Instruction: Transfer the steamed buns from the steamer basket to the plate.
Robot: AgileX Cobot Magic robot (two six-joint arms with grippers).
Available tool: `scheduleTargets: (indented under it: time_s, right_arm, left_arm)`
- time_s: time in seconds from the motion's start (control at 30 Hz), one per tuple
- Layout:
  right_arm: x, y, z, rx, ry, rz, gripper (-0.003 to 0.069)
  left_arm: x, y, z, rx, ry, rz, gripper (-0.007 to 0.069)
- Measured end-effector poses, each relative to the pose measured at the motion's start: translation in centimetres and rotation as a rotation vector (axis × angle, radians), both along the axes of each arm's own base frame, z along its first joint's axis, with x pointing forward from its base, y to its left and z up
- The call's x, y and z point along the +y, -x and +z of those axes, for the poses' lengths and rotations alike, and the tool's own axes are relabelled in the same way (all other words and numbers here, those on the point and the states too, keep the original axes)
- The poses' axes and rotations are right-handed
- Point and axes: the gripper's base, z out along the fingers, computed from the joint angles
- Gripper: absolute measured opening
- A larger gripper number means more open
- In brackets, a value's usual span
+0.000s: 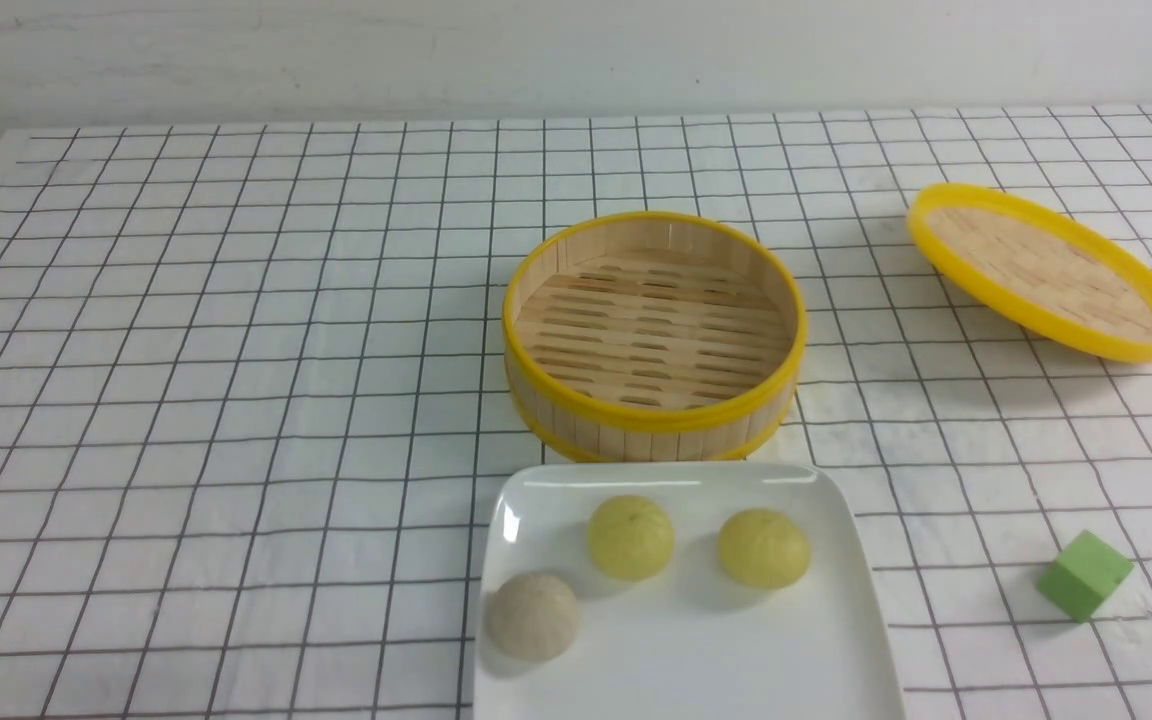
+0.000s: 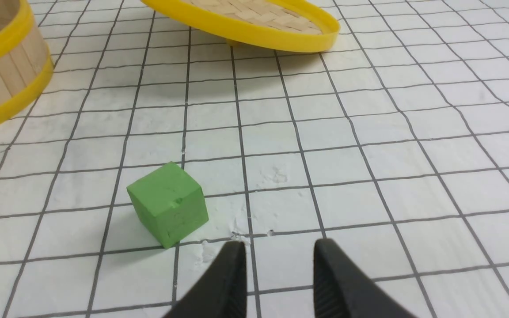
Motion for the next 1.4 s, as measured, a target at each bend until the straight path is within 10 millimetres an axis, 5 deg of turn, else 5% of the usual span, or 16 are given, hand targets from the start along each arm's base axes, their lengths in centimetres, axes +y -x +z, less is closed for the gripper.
scheduleTargets:
  time_s: [0.63,1.4]
  right_arm:
    - [0.0,0.0,0.0,0.0,0.0,0.0,0.024]
    - [0.0,0.0,0.01,-0.001,0.0,0.0,0.024]
  left_arm:
    - [-0.01,-0.01,-0.02,-0.097,0.406,0.12,0.0243]
    - [-0.98,-0.13,-0.13,-0.049,0.364,-0.002,0.0243]
